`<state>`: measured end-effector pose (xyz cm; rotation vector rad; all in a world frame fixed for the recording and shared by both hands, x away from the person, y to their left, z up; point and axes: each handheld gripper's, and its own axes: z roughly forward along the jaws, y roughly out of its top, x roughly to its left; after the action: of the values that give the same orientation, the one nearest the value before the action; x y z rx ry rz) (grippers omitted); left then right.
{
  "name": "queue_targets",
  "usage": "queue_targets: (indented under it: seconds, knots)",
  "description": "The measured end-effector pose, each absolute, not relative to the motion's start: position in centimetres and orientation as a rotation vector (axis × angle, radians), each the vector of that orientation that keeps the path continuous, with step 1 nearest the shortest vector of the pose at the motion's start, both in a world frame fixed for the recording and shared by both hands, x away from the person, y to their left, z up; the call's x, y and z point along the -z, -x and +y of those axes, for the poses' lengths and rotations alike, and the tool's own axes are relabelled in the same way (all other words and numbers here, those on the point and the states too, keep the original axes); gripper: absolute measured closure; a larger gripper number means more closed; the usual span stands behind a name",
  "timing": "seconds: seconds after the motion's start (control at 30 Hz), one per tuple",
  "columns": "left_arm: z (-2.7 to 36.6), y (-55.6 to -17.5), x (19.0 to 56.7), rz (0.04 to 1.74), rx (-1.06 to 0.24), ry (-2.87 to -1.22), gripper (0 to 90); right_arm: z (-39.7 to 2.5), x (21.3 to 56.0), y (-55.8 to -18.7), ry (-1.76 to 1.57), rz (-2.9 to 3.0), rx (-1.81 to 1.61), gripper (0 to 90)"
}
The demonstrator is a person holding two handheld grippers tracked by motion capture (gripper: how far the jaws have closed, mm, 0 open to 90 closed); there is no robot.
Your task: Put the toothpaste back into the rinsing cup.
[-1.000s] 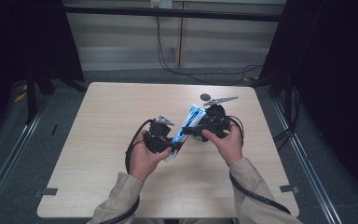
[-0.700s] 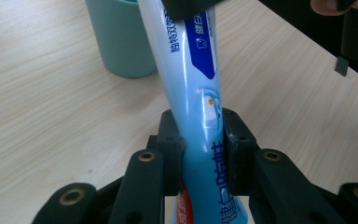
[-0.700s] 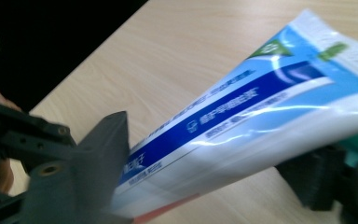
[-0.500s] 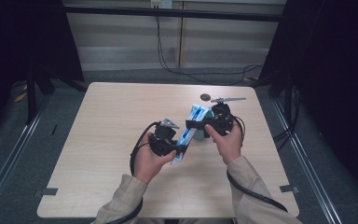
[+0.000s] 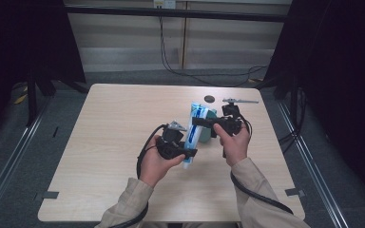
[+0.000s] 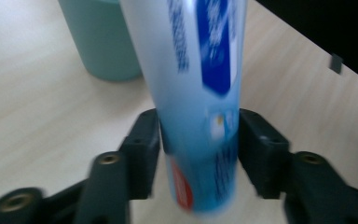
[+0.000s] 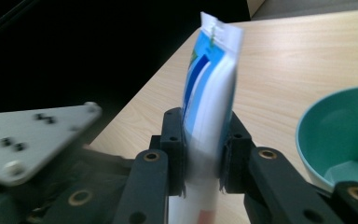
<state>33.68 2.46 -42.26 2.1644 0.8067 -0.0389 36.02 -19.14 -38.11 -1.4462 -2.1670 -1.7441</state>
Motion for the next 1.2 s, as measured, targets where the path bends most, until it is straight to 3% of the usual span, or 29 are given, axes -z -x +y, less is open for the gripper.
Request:
queue_targets:
  seconds: [0.1,0.5,0.73,1.2]
  knots:
    - [3.4,-33.9,43.2,0.84,0.099,-2.172,39.8,-19.7,37.5,-35.9,1.424,-2.182,1.791,76.2]
    - [5.5,-34.3,45.2,0.843,0.054,-2.187,24.5,-21.2,37.0,-35.6,1.43,-2.267,1.818,76.0]
    - [6.7,-34.5,47.0,0.844,0.005,-2.222,19.0,-21.8,36.5,-35.4,1.432,-2.282,1.839,76.0]
    - [8.2,-34.5,49.0,0.769,-0.111,-2.281,16.2,-22.7,35.8,-35.5,1.437,-2.3,1.871,75.9]
